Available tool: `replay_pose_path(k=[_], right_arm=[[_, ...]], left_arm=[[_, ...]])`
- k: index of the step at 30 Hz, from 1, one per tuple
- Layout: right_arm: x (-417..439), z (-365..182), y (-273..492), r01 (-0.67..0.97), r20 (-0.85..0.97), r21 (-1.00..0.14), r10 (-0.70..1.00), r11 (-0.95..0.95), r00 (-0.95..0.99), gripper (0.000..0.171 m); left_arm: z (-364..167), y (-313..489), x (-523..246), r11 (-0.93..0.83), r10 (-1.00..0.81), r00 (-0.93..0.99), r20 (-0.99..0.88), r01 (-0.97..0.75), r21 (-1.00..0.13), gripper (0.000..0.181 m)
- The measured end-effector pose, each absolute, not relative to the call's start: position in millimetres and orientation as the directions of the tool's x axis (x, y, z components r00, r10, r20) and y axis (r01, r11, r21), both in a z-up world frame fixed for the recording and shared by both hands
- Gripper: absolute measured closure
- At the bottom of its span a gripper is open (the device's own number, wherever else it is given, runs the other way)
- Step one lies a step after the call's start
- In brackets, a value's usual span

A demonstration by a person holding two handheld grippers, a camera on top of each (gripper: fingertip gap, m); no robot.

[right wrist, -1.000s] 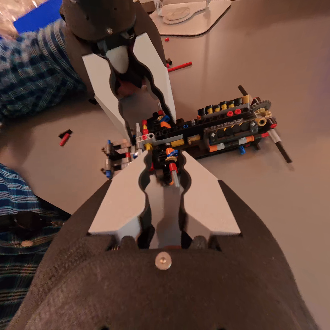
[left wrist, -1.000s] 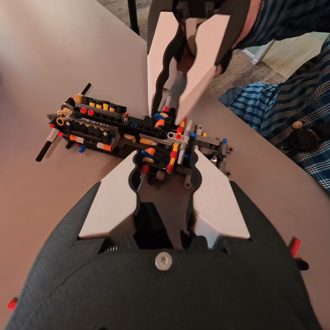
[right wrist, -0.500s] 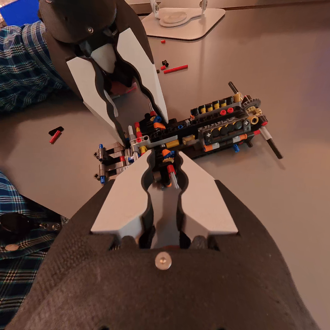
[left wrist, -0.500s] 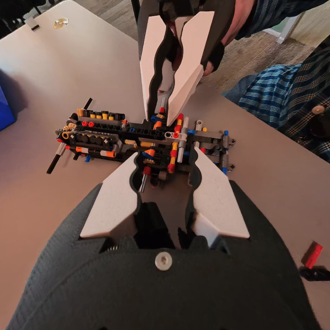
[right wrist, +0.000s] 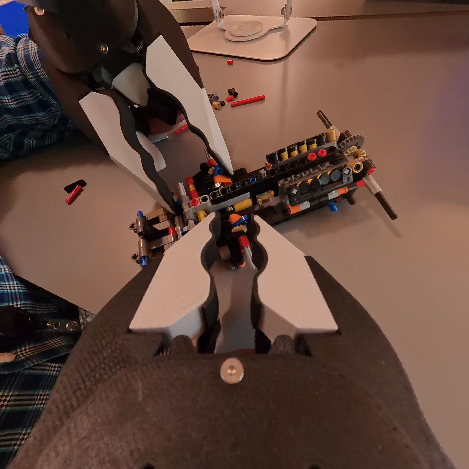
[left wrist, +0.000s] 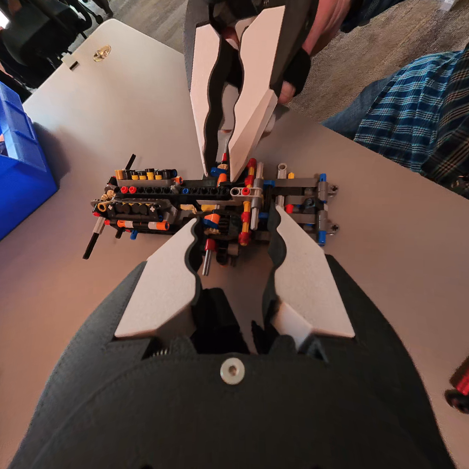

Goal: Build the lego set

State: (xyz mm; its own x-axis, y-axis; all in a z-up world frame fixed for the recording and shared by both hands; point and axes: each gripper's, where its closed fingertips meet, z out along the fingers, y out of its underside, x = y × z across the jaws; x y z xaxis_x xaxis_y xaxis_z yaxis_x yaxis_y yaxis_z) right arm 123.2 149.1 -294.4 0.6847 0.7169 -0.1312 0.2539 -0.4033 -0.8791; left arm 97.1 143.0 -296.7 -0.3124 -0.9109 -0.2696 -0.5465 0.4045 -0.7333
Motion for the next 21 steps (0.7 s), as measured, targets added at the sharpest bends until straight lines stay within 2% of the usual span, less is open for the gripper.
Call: replay_pose_path(k=[9,14,17,21], right_arm=[[123.6,-294.1,149.4,0.259,-0.117,-0.884,0.719,-0.39,0.685,0.155],[122.4,-292.3,148.8,0.255,-0.129,-0.885,0.73,-0.39,0.671,0.155],[126.6,-291.5,149.5,0.257,-0.126,-0.882,0.725,-0.394,0.677,0.144],[133.6,-285.8,147.9,0.248,-0.139,-0.883,0.728,-0.398,0.672,0.142]], left_arm=[[-296.3,139.4,98.0,0.443,-0.896,-0.293,-0.333,-0.54,-0.716,0.133],[-295.8,138.7,96.6,0.374,-0.922,-0.3,-0.243,-0.541,-0.753,0.13],[-297.1,141.2,95.9,0.329,-0.934,-0.307,-0.18,-0.551,-0.767,0.128],[-296.7,151.1,89.1,0.348,-0.929,-0.318,-0.191,-0.569,-0.745,0.128]])
